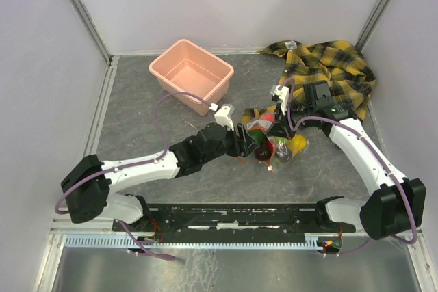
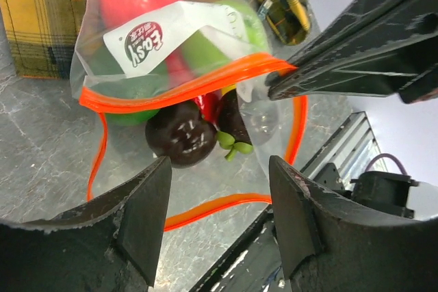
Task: Open the zip-top bag and remove the fake food
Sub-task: Pick up the fake fruit from the zipper food storage bag.
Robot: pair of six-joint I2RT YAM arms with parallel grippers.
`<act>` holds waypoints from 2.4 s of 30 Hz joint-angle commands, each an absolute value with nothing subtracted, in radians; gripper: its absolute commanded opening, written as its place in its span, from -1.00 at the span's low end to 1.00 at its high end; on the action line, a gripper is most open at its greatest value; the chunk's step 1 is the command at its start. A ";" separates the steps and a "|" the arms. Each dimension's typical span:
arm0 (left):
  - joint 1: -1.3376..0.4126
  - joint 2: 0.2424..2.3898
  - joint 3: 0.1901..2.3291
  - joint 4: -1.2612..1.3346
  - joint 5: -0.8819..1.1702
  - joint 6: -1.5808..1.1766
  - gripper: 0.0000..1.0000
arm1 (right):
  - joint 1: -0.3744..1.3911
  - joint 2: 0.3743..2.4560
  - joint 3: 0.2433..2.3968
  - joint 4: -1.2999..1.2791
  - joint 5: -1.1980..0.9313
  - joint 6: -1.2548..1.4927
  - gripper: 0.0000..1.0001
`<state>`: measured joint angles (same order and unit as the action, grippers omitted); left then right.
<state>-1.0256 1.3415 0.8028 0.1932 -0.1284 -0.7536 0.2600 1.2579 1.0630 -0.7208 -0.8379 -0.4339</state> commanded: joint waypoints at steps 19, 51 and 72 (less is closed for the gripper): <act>-1.088 1.582 0.918 0.237 -0.267 -0.866 0.47 | 0.260 1.253 1.059 -0.714 -0.866 -0.456 -0.97; -1.116 1.723 0.972 0.233 -0.290 -0.906 0.34 | 0.259 1.263 1.052 -0.715 -0.902 -0.456 -0.97; -1.135 1.841 1.015 0.272 -0.345 -0.936 0.45 | 0.261 1.274 1.048 -0.712 -0.930 -0.449 -0.97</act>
<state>-1.1366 1.8130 0.9745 0.2287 -0.2989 -0.8917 0.2523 1.2766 1.0485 -0.7204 -0.8558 -0.4507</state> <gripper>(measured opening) 0.737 0.024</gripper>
